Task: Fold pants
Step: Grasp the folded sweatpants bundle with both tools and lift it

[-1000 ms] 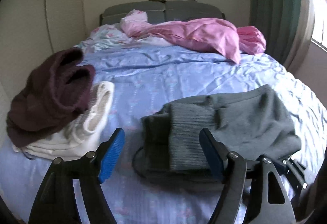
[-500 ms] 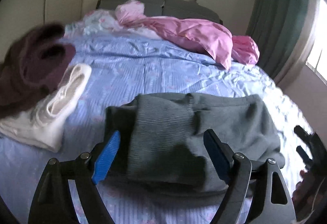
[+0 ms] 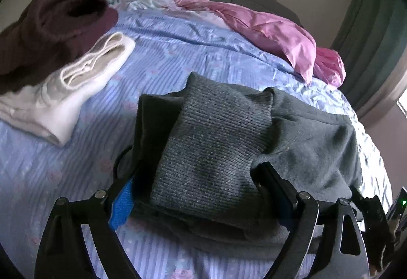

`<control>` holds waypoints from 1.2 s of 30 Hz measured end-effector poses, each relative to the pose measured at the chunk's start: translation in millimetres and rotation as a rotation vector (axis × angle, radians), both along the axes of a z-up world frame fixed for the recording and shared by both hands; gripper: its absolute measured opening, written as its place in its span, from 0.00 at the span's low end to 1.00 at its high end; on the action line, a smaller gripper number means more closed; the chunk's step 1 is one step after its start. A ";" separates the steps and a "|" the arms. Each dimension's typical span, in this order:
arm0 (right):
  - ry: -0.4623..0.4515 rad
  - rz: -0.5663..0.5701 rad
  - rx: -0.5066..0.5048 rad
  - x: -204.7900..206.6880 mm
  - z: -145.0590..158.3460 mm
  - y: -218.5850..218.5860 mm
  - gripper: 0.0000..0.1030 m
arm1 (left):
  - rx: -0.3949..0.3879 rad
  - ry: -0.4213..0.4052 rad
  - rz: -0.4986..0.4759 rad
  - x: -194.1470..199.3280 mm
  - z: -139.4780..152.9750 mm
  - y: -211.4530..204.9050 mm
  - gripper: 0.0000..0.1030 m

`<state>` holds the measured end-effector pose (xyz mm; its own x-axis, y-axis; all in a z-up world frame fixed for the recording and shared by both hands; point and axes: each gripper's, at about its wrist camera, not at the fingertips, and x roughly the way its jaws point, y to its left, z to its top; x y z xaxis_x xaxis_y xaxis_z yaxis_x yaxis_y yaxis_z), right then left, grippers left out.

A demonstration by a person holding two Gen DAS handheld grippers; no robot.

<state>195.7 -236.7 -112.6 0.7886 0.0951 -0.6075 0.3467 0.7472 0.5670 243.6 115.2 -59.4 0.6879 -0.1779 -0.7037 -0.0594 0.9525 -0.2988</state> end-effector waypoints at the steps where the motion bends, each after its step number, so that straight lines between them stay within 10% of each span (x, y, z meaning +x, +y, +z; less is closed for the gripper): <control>1: -0.001 0.022 0.005 0.5 -1.2 3.9 1.00 | -0.018 0.001 -0.001 -1.3 -2.0 3.6 0.88; 12: 0.080 0.034 -0.041 9.6 7.7 34.0 1.00 | -0.213 0.162 0.005 13.9 -2.3 28.2 0.88; 20: 0.202 0.031 -0.040 22.8 16.0 34.4 1.00 | -0.111 0.374 -0.042 22.1 4.1 24.5 1.00; 36: 0.167 0.019 -0.018 16.3 4.7 36.1 1.00 | -0.387 0.268 0.064 -7.7 -45.3 35.8 1.00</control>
<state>212.0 -200.5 -108.0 0.6744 0.0970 -0.7319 0.4208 0.7641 0.4890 235.8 151.0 -104.7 0.5089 -0.4248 -0.7487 -0.2382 0.7663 -0.5967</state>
